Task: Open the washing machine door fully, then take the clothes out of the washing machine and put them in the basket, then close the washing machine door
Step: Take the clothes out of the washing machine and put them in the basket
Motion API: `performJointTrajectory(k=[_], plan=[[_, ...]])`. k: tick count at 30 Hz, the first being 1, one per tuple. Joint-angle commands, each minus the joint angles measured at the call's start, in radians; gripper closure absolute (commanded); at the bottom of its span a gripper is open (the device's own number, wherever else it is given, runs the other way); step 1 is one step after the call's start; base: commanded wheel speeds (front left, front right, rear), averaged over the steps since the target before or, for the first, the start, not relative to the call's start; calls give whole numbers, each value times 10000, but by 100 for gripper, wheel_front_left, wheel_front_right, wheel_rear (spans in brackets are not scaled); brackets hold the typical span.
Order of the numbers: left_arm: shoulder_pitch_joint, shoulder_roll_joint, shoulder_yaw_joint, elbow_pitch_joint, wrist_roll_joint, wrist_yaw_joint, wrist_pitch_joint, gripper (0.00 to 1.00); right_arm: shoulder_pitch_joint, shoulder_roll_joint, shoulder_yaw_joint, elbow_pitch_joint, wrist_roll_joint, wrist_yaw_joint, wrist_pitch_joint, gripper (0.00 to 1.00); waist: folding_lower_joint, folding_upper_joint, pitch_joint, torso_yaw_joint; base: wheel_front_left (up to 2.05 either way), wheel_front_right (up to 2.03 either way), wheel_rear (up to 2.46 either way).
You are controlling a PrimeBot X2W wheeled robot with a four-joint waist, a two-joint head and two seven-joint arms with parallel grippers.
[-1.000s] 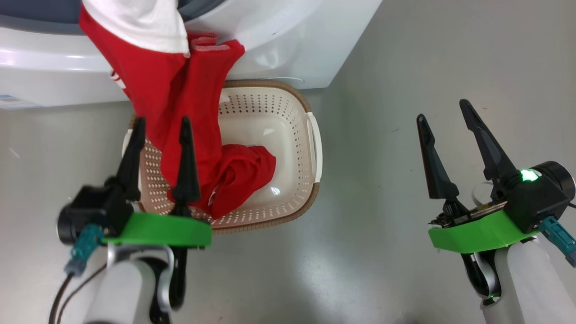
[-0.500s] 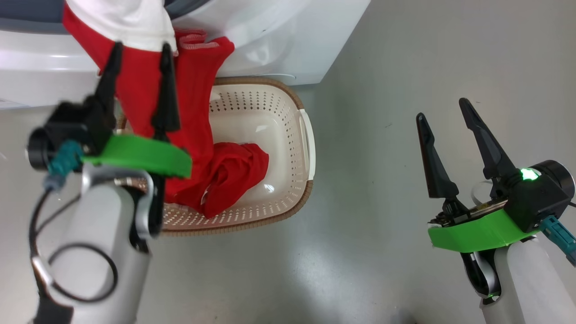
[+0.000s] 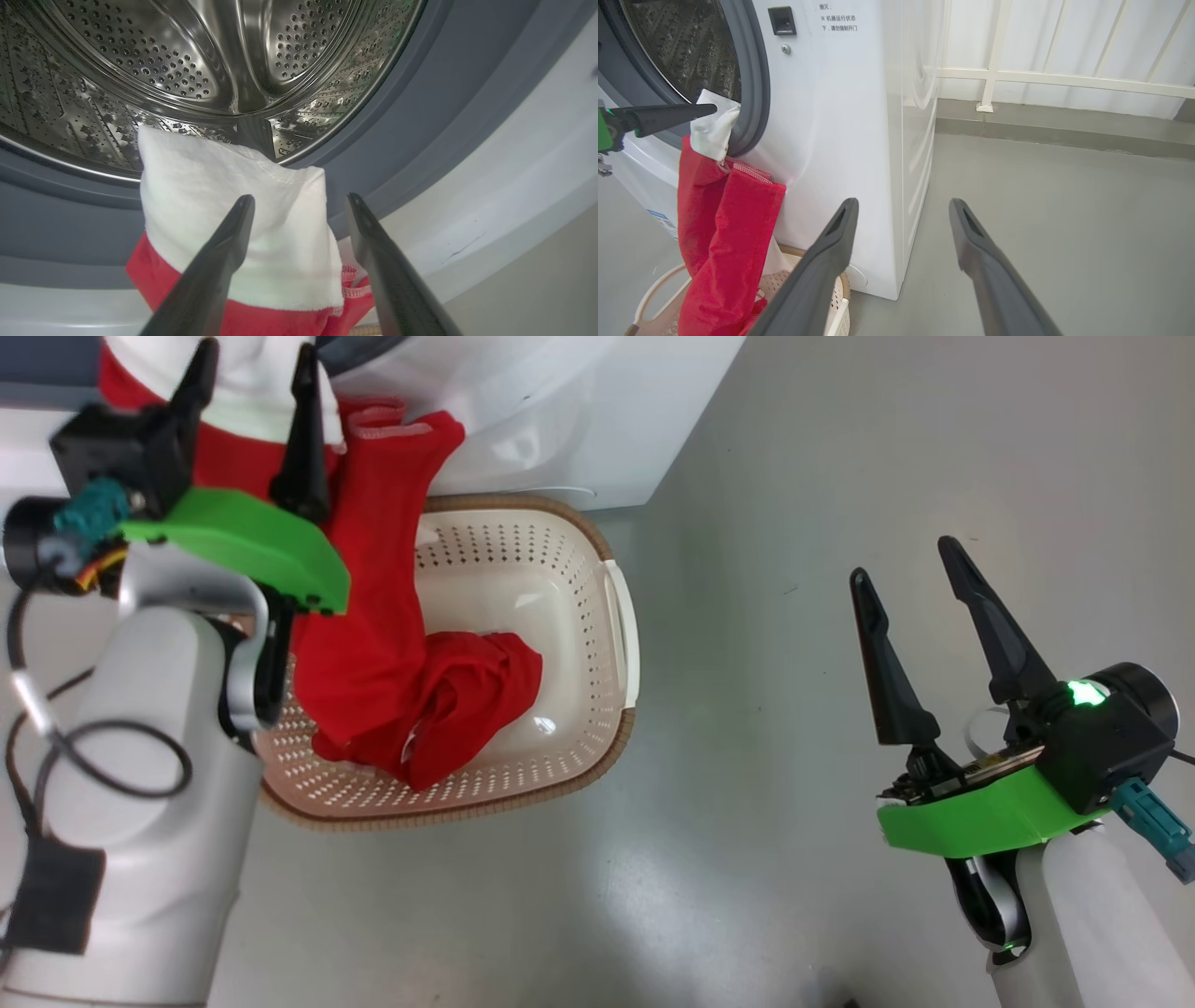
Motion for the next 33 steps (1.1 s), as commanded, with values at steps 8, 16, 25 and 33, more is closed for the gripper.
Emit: performJointTrajectory(k=[8, 16, 25, 33], plan=[[-945, 686, -121, 1112, 122, -260, 810, 0, -24, -10, 381, -135, 183, 35, -63, 0, 0, 0, -38, -263, 0, 0, 0], [-1285, 922, -321, 1529, 181, -356, 1283, 0, -30, -10, 443, -149, 309, 35, -63, 0, 0, 0, 22, -364, 0, 0, 0], [-1425, 1071, -477, 1612, 224, -352, 1480, 100, -134, -10, 453, -158, 386, 35, -63, 0, 0, 0, 99, -369, 0, 0, 0], [-1406, 1165, -519, 1260, 225, -231, 1268, 100, -135, -10, 378, -167, 370, 35, -63, 0, 0, 0, 137, -297, 0, 0, 0]])
